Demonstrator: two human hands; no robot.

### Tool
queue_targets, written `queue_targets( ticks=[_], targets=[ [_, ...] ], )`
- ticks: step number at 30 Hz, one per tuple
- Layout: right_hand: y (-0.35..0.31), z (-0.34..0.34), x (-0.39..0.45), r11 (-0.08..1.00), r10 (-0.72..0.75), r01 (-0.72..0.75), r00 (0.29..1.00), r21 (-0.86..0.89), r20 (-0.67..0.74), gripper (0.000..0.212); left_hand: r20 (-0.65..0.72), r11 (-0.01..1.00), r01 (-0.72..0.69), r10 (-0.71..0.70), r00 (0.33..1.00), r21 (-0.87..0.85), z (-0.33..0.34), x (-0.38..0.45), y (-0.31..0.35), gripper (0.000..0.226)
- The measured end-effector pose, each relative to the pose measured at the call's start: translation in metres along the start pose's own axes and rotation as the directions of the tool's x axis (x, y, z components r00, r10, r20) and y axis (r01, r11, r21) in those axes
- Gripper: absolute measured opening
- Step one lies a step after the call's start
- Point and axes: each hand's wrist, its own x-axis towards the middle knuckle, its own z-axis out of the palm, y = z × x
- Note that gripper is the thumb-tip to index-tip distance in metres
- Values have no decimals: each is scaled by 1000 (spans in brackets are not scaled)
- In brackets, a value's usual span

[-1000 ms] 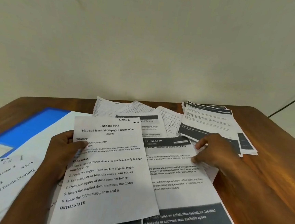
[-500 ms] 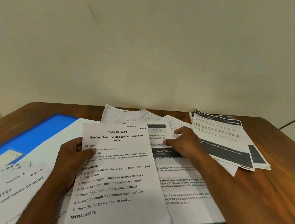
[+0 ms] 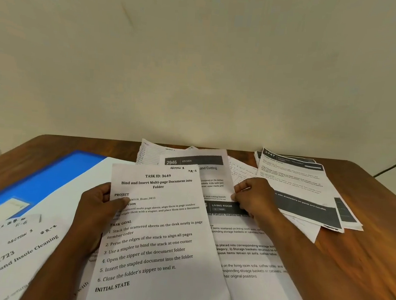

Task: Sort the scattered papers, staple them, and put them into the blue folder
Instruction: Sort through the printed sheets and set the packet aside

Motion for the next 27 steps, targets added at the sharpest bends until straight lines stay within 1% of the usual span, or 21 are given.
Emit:
queue_targets(
  ticks=[3, 7, 14, 20, 23, 27],
  targets=[
    [3, -4, 1, 998, 43, -45, 998, 46, 39, 14, 2, 1000, -3, 3, 1000, 6, 0, 0, 0, 30],
    [4, -5, 2, 994, 70, -75, 996, 86, 58, 14, 4, 1000, -12, 12, 1000, 11, -1, -2, 1, 30],
    [5, -6, 1, 987, 75, -83, 995, 140, 62, 14, 7, 1000, -14, 14, 1000, 9, -1, -2, 2, 30],
    [5, -7, 1, 984, 82, -90, 995, 153, 57, 12, 14, 1000, -22, 22, 1000, 8, -1, -2, 2, 29],
    [5, -5, 1, 984, 41, -47, 999, 172, 36, 11, 13, 1000, -22, 22, 1000, 7, -1, -2, 2, 29],
    [2, 3, -4, 983, -43, 40, 999, 177, 10, 16, 9, 1000, -27, 27, 1000, 8, -1, -1, 1, 30]
  ],
)
